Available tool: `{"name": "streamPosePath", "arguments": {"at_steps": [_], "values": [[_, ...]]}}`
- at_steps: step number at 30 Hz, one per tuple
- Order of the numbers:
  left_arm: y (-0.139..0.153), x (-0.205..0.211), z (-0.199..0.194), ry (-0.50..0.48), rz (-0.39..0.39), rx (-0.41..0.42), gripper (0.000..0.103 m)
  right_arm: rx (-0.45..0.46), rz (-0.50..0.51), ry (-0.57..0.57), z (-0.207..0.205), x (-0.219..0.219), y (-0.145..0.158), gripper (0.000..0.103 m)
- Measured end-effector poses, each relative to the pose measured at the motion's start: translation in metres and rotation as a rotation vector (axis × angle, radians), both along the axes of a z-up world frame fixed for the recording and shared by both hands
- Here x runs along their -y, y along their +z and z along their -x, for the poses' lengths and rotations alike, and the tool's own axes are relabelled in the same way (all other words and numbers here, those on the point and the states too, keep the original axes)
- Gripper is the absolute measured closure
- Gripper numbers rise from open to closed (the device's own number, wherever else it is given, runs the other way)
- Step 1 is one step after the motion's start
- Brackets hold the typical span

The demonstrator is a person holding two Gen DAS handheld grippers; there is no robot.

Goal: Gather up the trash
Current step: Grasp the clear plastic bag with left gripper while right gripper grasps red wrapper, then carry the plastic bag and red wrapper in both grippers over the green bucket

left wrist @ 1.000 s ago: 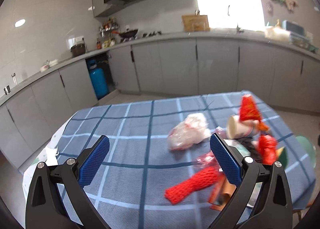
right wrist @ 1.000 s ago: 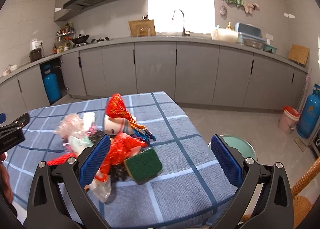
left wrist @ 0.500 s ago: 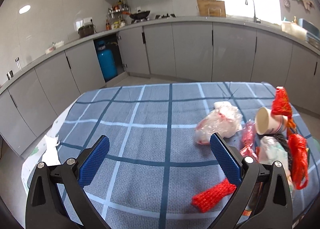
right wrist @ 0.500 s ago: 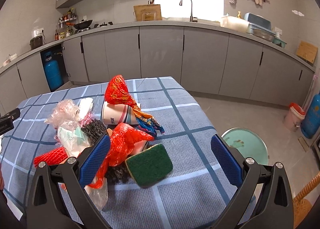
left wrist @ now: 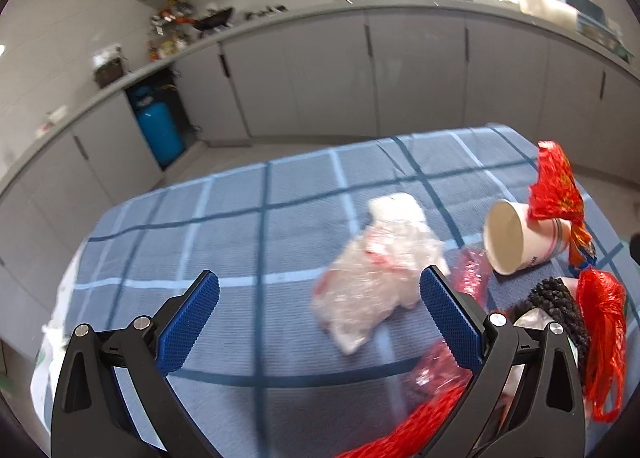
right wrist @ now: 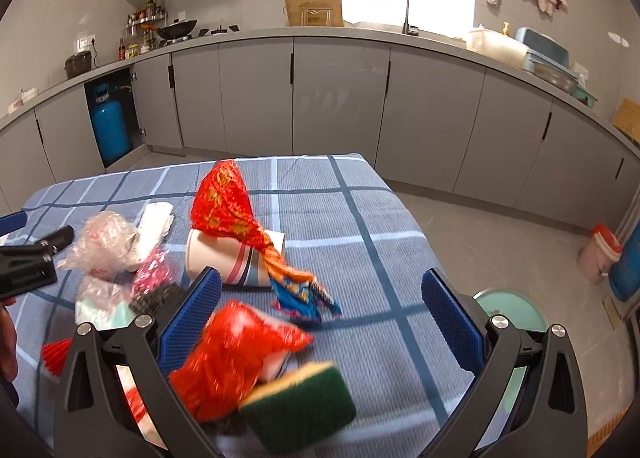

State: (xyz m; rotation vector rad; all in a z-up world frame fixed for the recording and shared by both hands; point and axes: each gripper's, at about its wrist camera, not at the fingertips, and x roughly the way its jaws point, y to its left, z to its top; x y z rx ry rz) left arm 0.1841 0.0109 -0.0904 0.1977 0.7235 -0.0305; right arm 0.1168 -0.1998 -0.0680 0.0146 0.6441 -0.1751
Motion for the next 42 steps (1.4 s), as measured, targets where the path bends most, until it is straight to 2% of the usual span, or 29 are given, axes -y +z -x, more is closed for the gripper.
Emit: {"name": "streamPosePath", "arguments": {"at_steps": [5, 6, 7, 8, 10, 13, 15, 17, 21, 23, 25, 27, 28, 29, 30, 33, 42], "values": [[-0.017, 0.018, -0.010, -0.072, 0.000, -0.038, 0.008, -0.020, -0.015, 0.026, -0.018, 0.001, -0.004, 0.005], [-0.019, 0.019, -0.011, -0.079, 0.007, -0.044, 0.020, -0.023, -0.016, 0.031, -0.020, 0.001, -0.005, 0.005], [-0.022, 0.020, -0.013, -0.093, 0.020, -0.063, 0.038, -0.026, -0.016, 0.037, -0.023, 0.001, -0.005, 0.005], [-0.023, 0.020, -0.014, -0.105, 0.034, -0.076, 0.046, -0.027, -0.019, 0.043, -0.025, 0.002, -0.005, 0.005], [-0.024, 0.021, -0.012, -0.130, 0.054, -0.083, 0.067, -0.029, -0.027, 0.056, -0.028, 0.002, -0.004, 0.005], [-0.023, 0.021, -0.007, -0.151, 0.059, -0.080, 0.087, -0.033, -0.029, 0.085, -0.035, 0.000, -0.003, 0.006], [-0.019, 0.019, -0.004, -0.158, 0.071, -0.069, 0.091, -0.042, -0.043, 0.105, -0.041, -0.002, -0.002, 0.007], [-0.014, 0.016, -0.002, -0.162, 0.081, -0.058, 0.092, -0.048, -0.052, 0.126, -0.046, -0.006, 0.000, 0.014], [0.007, 0.009, 0.005, -0.167, 0.100, -0.005, 0.093, -0.056, -0.047, 0.162, -0.055, -0.015, 0.002, 0.018], [0.015, 0.006, 0.008, -0.166, 0.114, 0.013, 0.093, -0.073, -0.054, 0.181, -0.061, -0.019, 0.001, 0.026], [0.020, 0.003, 0.009, -0.165, 0.126, 0.023, 0.093, -0.092, -0.064, 0.199, -0.067, -0.022, -0.002, 0.029], [0.025, 0.001, 0.010, -0.152, 0.113, 0.046, 0.093, -0.113, -0.081, 0.218, -0.072, -0.025, -0.005, 0.035], [0.027, 0.001, 0.010, -0.141, 0.095, 0.066, 0.093, -0.131, -0.086, 0.226, -0.076, -0.027, -0.008, 0.046], [0.028, 0.001, 0.009, -0.135, 0.089, 0.071, 0.093, -0.140, -0.094, 0.235, -0.077, -0.028, -0.010, 0.065], [0.029, 0.001, 0.008, -0.129, 0.083, 0.075, 0.093, -0.151, -0.107, 0.246, -0.078, -0.029, -0.012, 0.069], [0.031, 0.001, 0.005, -0.122, 0.087, 0.072, 0.093, -0.136, -0.111, 0.266, -0.073, -0.031, -0.009, 0.073], [0.051, 0.025, 0.008, -0.119, 0.066, 0.111, 0.093, 0.031, -0.134, 0.217, -0.044, -0.012, 0.029, 0.076]]}}
